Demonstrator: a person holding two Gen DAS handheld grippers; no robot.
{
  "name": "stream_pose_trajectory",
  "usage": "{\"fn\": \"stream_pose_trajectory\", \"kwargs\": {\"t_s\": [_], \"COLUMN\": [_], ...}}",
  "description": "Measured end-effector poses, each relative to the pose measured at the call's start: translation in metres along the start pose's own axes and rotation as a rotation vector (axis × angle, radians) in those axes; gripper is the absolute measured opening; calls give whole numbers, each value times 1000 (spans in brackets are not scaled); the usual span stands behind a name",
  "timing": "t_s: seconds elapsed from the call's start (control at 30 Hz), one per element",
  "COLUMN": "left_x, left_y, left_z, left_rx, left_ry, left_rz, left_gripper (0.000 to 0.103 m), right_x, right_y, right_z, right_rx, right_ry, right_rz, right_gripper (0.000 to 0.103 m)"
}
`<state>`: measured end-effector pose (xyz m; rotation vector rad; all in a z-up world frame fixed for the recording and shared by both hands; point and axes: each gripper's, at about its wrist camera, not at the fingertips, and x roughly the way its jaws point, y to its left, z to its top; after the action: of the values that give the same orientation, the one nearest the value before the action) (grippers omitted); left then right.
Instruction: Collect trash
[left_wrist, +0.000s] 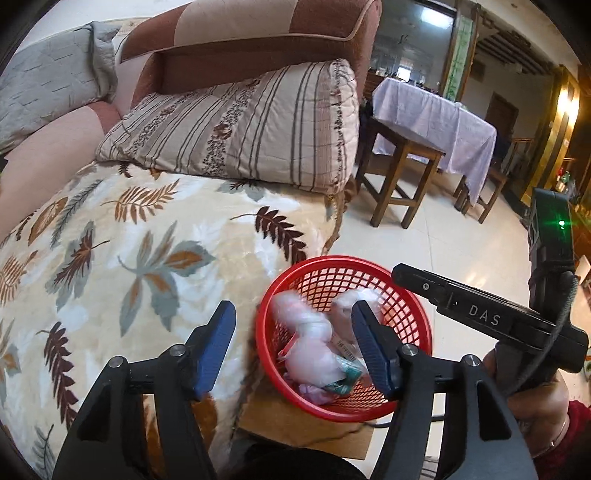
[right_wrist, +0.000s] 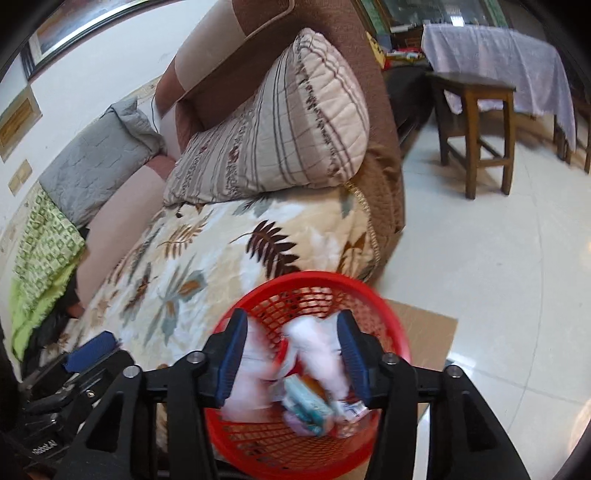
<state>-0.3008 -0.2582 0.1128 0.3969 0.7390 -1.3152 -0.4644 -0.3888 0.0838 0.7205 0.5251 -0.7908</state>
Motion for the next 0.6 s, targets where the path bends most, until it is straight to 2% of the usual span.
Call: {"fn": "stream_pose_trajectory", "kwargs": {"t_s": [0.07, 0.13, 0.23, 0.3, 0.47, 0.6], "left_x": [-3, -10, -25, -40, -72, -83], "left_y": [1, 3, 10, 18, 34, 45], "left_z": [-4, -8, -18, -32, -66, -82], "left_rx": [12, 11, 9, 8, 18, 11], "left_ry": [-8, -31, -73, -102, -142, -130], "left_rz": [32, 58, 116, 168, 328, 387], "left_gripper": [66, 67, 78, 84, 91, 93], "right_x": [-7, -15, -26, -35, -49, -51], "right_y": [4, 13, 26, 37, 60, 74], "right_z": [-3, -10, -24, -36, -58, -66], "right_rx": [-23, -46, -73, -91, -131, -160], "right_ry": [-17, -28, -61, -85, -110, -115], "right_rz": [-33, -77, -153, -230, -312, -341], "right_gripper": [60, 71, 87, 90, 95, 96]}}
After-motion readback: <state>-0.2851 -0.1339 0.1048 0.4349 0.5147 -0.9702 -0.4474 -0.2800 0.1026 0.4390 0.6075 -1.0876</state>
